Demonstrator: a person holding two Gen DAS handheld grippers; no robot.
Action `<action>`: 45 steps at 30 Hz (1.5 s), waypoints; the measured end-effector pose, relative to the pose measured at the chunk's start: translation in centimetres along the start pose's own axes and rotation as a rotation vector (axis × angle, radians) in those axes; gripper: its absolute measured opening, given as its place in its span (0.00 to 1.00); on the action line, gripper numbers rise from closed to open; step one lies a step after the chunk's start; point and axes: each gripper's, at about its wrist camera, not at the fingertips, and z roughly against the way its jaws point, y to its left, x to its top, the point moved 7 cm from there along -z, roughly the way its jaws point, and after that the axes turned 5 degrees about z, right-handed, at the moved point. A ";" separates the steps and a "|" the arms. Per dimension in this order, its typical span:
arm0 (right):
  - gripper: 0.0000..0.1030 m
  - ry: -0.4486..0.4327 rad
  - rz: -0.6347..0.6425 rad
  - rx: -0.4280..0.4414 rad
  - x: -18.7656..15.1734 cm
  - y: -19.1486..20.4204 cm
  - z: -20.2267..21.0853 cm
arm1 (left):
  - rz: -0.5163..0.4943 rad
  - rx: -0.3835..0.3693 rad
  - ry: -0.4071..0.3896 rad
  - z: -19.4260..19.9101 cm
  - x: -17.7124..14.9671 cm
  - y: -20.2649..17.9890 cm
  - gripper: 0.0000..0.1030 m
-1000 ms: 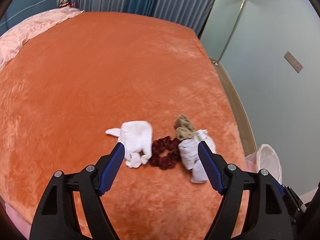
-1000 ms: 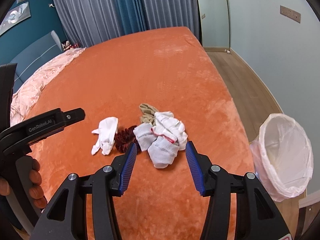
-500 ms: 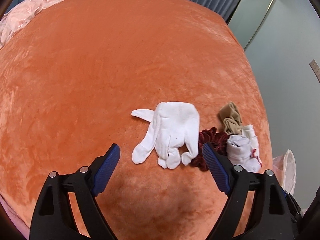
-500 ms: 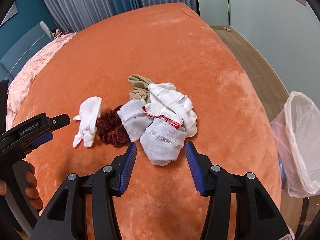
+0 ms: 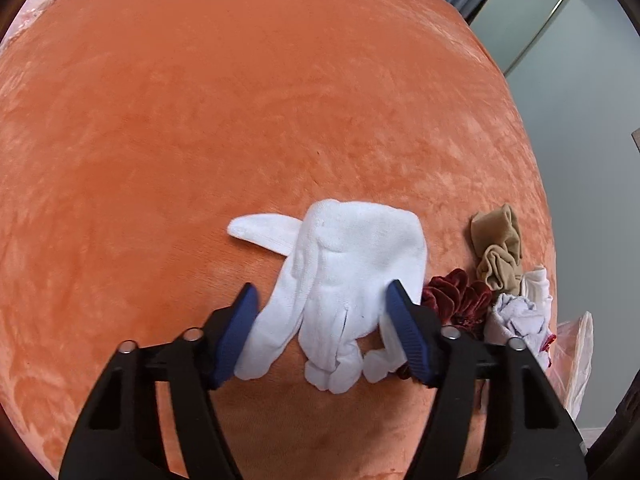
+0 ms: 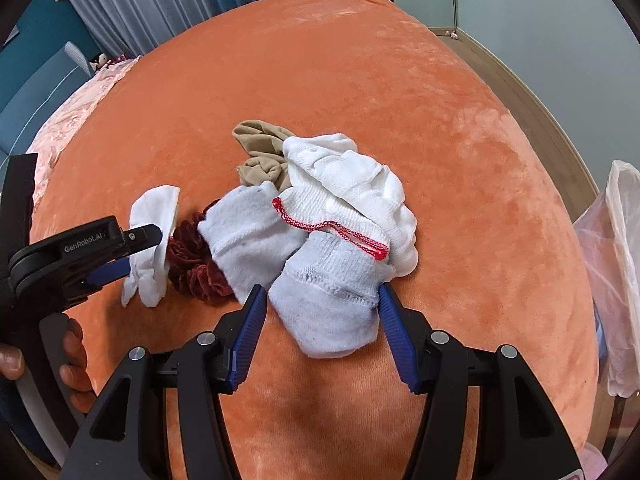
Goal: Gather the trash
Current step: 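Grasp the white glove with the left tool while the right tool grasps the grey sock, then carry the glove and grey sock with both tools over the trash bin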
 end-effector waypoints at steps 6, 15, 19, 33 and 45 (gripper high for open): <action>0.34 0.005 -0.008 0.020 -0.3 -0.3 0.2 | -0.023 -0.016 -0.006 0.6 -0.3 -0.6 0.08; 0.26 -0.061 -0.017 0.076 -0.5 -0.4 4.8 | -0.078 -0.086 -0.090 6.8 -1.1 -3.9 0.06; 0.26 -0.122 -0.029 0.088 0.0 -0.8 8.3 | -0.126 -0.125 -0.138 10.4 -1.6 -6.8 0.06; 0.27 -0.438 -0.039 0.070 3.6 -5.9 25.2 | -0.387 -0.290 -0.300 23.3 -6.7 -22.5 0.06; 0.27 -0.583 -0.103 -0.030 2.8 -14.1 34.2 | -0.586 -0.383 -0.331 28.3 -14.1 -33.3 0.06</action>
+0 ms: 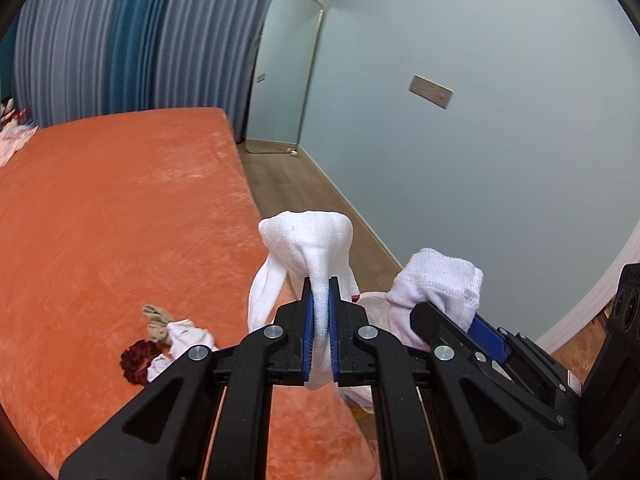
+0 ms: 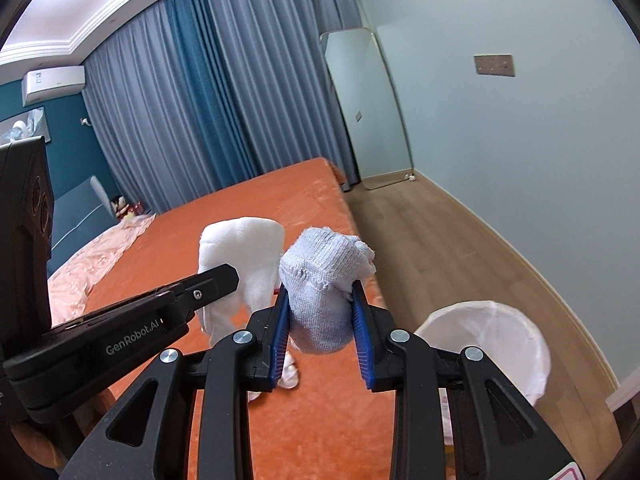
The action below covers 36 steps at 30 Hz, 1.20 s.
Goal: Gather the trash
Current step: 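Carry the glove and grey sock with both tools over the trash bin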
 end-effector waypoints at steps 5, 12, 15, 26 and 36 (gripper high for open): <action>0.27 -0.020 -0.025 -0.041 0.2 -3.1 1.6 | -0.043 -0.035 0.013 -0.5 -0.5 -3.6 0.06; 0.27 -0.031 -0.056 -0.089 -0.2 -6.4 2.3 | -0.094 -0.070 0.042 -2.0 -1.7 -7.3 0.06; 0.27 -0.030 -0.067 -0.107 -0.6 -7.3 2.4 | -0.110 -0.085 0.055 -2.8 -2.0 -8.2 0.06; 0.27 -0.008 -0.102 -0.159 -2.1 -10.6 1.7 | -0.143 -0.126 0.105 -6.3 -3.1 -10.6 0.06; 0.27 0.012 -0.129 -0.183 -3.5 -12.6 1.2 | -0.160 -0.136 0.142 -8.8 -3.8 -12.0 0.06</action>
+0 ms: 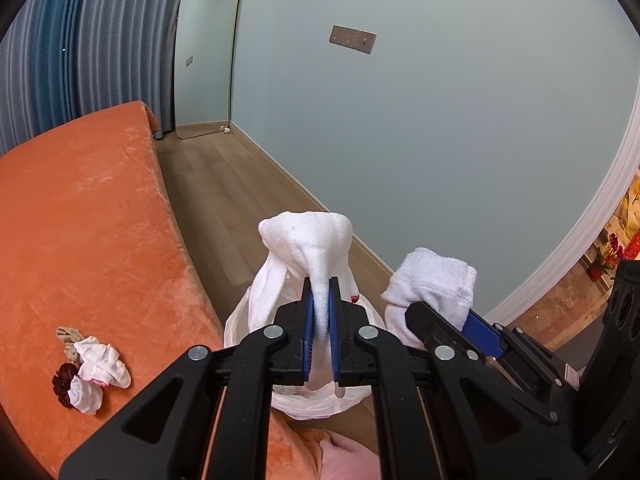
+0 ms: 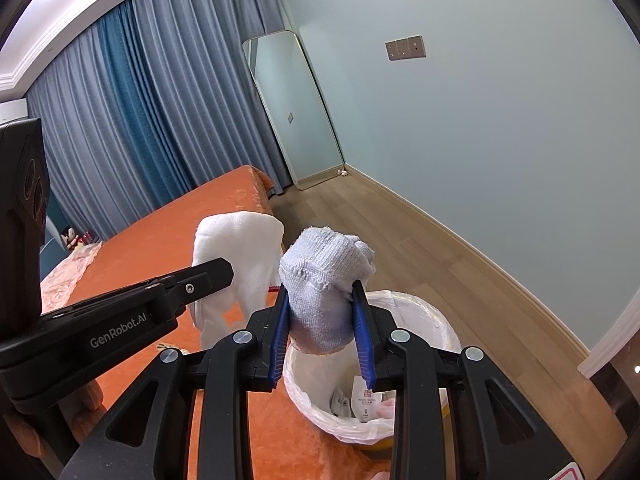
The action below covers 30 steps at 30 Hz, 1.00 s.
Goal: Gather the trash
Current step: 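Carry the glove and grey sock with both tools over the trash bin, then open both tools to drop the glove and sock into the bin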
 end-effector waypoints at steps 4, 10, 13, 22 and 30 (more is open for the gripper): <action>0.27 0.009 -0.009 -0.004 -0.5 -0.3 -0.1 | -0.003 -0.003 0.011 -0.6 0.0 -0.1 0.06; 0.27 0.017 -0.014 -0.009 -0.7 -0.4 -0.4 | -0.002 -0.007 0.022 -1.3 -0.2 -0.3 0.07; 0.27 0.022 -0.017 -0.011 -0.5 -0.3 -0.5 | 0.000 -0.007 0.027 -1.7 -0.2 -0.3 0.07; 0.32 0.034 -0.023 -0.018 -0.5 -0.3 -1.1 | 0.010 -0.007 0.030 -2.3 -0.1 -0.4 0.09; 0.36 0.066 -0.011 -0.034 -1.2 0.0 -2.5 | 0.029 0.024 0.021 -3.0 0.0 0.4 0.37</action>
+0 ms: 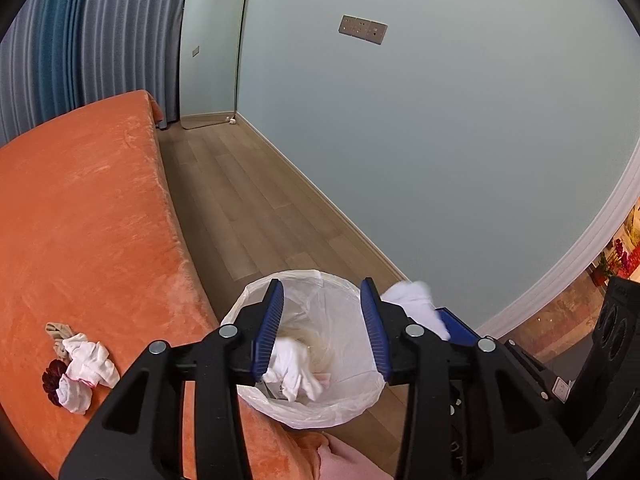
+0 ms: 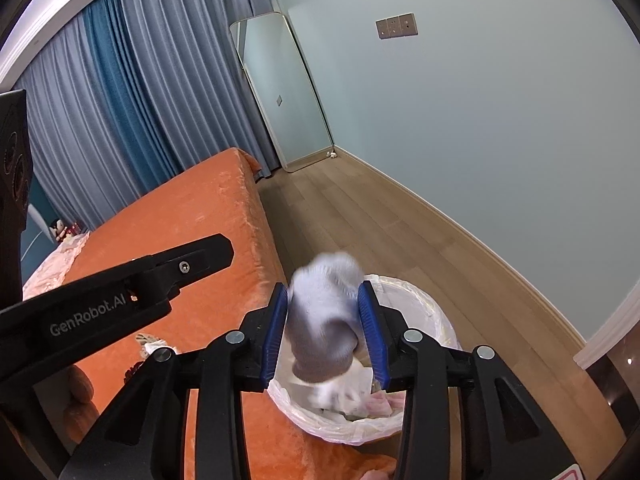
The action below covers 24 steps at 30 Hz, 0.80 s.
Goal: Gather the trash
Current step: 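Open both tools to drop the glove and sock into the bin, then move both tools back over the scrunchie and socks on the bed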
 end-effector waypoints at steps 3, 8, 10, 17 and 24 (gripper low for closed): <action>0.36 0.000 -0.004 0.002 -0.3 0.0 0.1 | 0.011 0.005 0.001 0.0 -0.1 0.5 0.37; 0.36 0.001 -0.003 0.001 -0.6 -0.1 0.5 | 0.028 0.009 -0.006 0.5 -0.4 1.5 0.37; 0.36 0.000 -0.002 0.002 -0.4 -0.1 0.4 | 0.036 0.012 -0.007 0.8 -0.5 1.9 0.37; 0.36 0.002 0.025 0.021 -0.4 1.5 0.5 | 0.063 0.031 -0.026 2.3 -0.8 4.0 0.37; 0.44 -0.001 0.055 0.037 -0.5 3.8 0.6 | 0.102 0.055 -0.050 4.2 -0.9 6.8 0.37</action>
